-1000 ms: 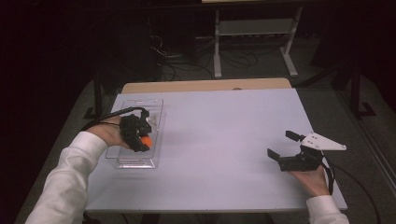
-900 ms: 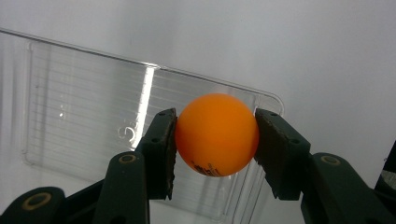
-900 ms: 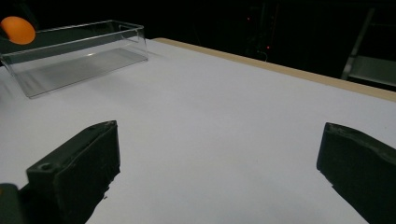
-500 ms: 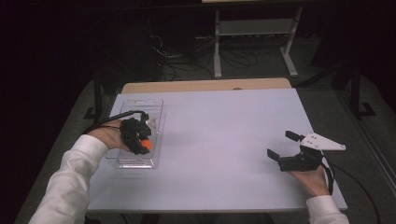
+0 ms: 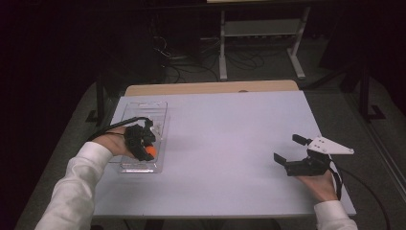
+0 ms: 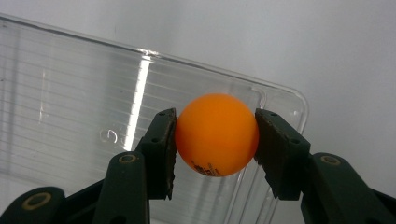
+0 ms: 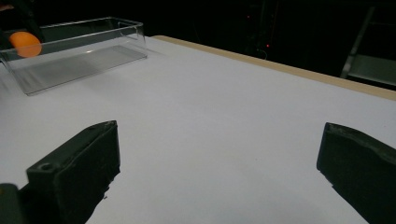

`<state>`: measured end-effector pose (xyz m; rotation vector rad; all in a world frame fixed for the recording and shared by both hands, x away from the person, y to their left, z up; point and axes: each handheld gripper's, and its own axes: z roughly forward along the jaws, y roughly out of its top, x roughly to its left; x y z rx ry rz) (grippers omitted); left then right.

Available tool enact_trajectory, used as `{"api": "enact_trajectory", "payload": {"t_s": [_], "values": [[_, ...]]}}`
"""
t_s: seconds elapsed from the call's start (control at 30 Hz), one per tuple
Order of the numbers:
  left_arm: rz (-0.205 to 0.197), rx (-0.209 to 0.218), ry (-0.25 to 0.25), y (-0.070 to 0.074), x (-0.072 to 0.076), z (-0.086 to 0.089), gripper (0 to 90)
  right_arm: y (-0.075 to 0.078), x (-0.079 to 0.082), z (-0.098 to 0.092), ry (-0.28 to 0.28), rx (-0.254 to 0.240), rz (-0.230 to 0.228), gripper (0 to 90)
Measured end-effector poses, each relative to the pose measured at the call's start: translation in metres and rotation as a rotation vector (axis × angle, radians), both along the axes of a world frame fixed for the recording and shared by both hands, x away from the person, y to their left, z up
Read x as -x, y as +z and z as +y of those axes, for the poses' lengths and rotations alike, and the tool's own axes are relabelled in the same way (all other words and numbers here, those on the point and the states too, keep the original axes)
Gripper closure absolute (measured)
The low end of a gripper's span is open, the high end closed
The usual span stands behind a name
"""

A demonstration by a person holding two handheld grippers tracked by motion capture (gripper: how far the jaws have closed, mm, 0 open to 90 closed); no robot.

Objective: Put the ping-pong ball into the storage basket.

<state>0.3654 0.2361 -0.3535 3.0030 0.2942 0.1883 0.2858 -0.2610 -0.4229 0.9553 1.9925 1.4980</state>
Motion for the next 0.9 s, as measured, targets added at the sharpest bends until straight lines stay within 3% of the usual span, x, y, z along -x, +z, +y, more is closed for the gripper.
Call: {"api": "enact_trajectory", "payload": {"t_s": [0.9], "values": [[0.03,-0.002,0.02,-0.022,-0.005,0.0,50.9,0.0,0.001,0.001,0.006,0.006,0.004,0.0]]}}
